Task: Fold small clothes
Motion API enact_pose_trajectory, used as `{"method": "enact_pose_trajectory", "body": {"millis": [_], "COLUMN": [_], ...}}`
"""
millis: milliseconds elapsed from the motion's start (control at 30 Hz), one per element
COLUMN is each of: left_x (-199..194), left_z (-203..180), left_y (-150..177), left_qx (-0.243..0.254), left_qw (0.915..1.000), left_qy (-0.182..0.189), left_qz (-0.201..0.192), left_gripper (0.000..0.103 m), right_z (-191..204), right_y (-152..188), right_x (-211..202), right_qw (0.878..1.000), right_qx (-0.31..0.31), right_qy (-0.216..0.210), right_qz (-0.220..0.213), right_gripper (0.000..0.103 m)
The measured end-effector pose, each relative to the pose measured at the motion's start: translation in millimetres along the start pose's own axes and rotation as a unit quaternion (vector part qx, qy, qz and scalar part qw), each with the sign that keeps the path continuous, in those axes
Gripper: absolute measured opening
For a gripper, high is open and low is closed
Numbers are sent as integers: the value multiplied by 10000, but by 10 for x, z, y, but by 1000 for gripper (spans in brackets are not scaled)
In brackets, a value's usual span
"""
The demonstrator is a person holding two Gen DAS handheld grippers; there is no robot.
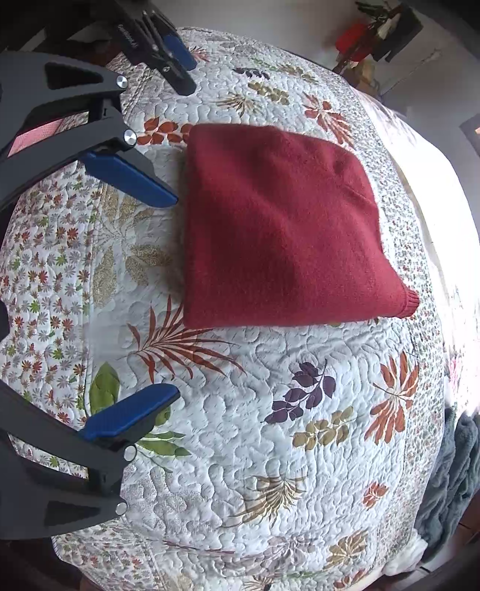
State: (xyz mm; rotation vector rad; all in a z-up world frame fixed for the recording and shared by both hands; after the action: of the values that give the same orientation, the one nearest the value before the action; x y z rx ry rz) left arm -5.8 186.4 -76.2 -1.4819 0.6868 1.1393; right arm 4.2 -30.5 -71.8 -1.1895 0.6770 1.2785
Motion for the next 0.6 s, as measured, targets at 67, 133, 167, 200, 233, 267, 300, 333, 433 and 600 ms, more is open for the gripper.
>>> {"method": "enact_pose_trajectory", "body": {"millis": [67, 133, 167, 200, 233, 267, 300, 333, 433, 600], "left_x": [-37, -66, -80, -98, -109, -123, -138, -155, -188, -256], "left_z": [-21, -34, -40, -43, -47, -53, -59, -65, -79, -94], "left_y": [-4, -4, -2, -1, 1, 2, 5, 7, 10, -6], "left_qx": [47, 79, 74, 72, 80, 95, 105, 101, 107, 134], "left_qw": [10000, 9999, 9999, 9999, 9999, 9998, 9998, 9998, 9998, 9993], "left_qy": [-54, -87, -82, -99, -121, -136, -139, -129, -159, -282], "left_qz": [-35, -63, -63, -70, -80, -89, -95, -102, -113, -195], "left_gripper": [85, 85, 85, 86, 86, 86, 87, 87, 87, 88], "right_z": [-2, 12, 16, 19, 23, 22, 19, 15, -12, -28], "right_y": [-8, -17, -24, -27, -29, -31, -31, -28, -19, 10], "right_x": [-36, -86, -106, -123, -146, -159, -169, -180, -214, -269], "right_qw": [9999, 9997, 9996, 9996, 9995, 9995, 9995, 9994, 9991, 9984], "right_qx": [23, -26, -55, -73, -82, -81, -77, -59, 7, 0], "right_qy": [110, 227, 256, 276, 292, 297, 300, 312, 417, 554], "right_qz": [14, -40, -59, -73, -94, -108, -109, -101, -123, -136], "right_gripper": [96, 96, 96, 96, 96, 96, 96, 96, 96, 96]}}
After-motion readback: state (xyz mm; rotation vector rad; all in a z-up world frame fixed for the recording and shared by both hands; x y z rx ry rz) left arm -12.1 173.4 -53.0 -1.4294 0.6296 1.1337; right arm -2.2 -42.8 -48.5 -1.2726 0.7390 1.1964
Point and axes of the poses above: each gripper's, at about its wrist camera, not at the fingertips, and x roughly the way its jaws point, z to its left, y to its underside, the point moved 5 cm from there along x, roughly the way its jaws point, and after that the axes turned 10 degrees about -y, right-handed, at the moved point
